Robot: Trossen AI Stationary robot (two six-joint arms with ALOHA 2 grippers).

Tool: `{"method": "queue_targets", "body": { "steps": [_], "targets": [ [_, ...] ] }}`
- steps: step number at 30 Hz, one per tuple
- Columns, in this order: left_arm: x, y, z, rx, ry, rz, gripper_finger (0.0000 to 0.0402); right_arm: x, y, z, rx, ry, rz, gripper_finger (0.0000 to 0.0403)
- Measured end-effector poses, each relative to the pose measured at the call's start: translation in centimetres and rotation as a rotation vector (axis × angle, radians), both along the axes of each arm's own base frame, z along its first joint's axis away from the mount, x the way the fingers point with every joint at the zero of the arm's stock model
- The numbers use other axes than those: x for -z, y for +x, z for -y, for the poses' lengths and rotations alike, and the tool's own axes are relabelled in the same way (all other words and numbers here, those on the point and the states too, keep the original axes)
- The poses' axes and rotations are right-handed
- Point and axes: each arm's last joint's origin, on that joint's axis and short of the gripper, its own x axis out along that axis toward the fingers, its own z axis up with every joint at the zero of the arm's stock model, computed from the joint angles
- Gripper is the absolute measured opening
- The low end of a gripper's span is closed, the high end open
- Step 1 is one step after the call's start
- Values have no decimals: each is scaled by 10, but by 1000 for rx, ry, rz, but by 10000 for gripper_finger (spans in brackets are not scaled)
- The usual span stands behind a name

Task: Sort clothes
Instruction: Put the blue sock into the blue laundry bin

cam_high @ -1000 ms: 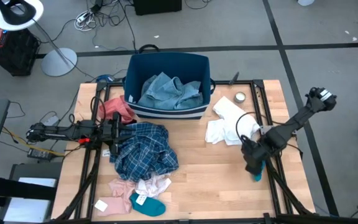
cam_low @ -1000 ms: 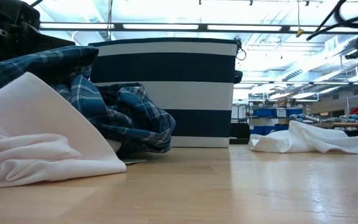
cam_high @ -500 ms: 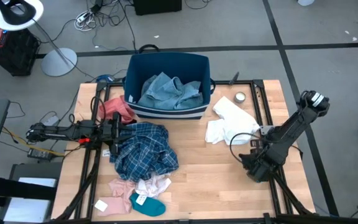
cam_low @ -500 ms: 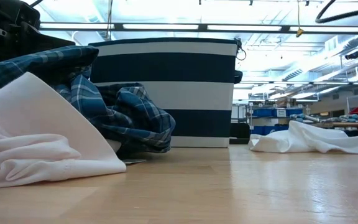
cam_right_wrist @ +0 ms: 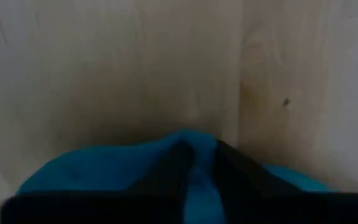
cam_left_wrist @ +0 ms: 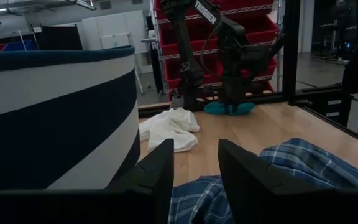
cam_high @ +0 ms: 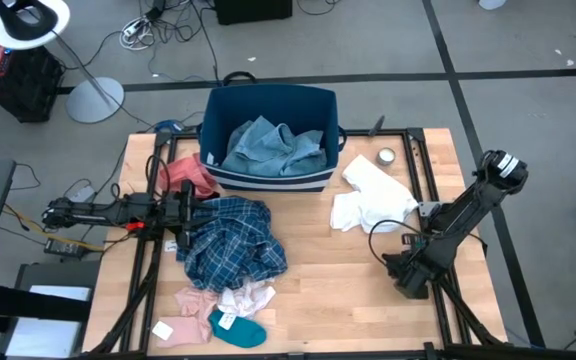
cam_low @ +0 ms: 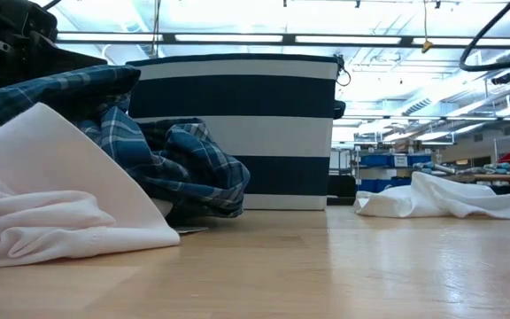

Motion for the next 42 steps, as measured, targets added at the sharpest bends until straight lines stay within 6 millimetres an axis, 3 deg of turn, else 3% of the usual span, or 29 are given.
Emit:
{"method": "queue_targets", "body": {
  "steps": [3, 10, 22, 28, 34, 38, 42],
  "targets": [
    [0, 0, 0, 0, 0, 0, 131, -9, 3, -1, 17, 14, 22, 15],
    [0, 0, 0, 0, 0, 0, 131, -51, 15, 4, 120, 0, 198, 5],
    [0, 0, 0, 0, 0, -1, 131, -173, 66, 32, 209, -199, 726, 1],
    [0, 0, 0, 0, 0, -1, 131, -224, 105, 65, 213, -256, 979, 1],
    [0, 0, 0, 0, 0, -1, 131, -259, 143, 110, 177, -322, 1290, 1],
    [0, 0, 0, 0, 0, -1, 131, -266, 162, 146, 229, -400, 1402, 1],
    [0, 0, 0, 0, 0, 1, 131, -251, 189, 182, 246, -388, 1419, 1]
  ]
}}
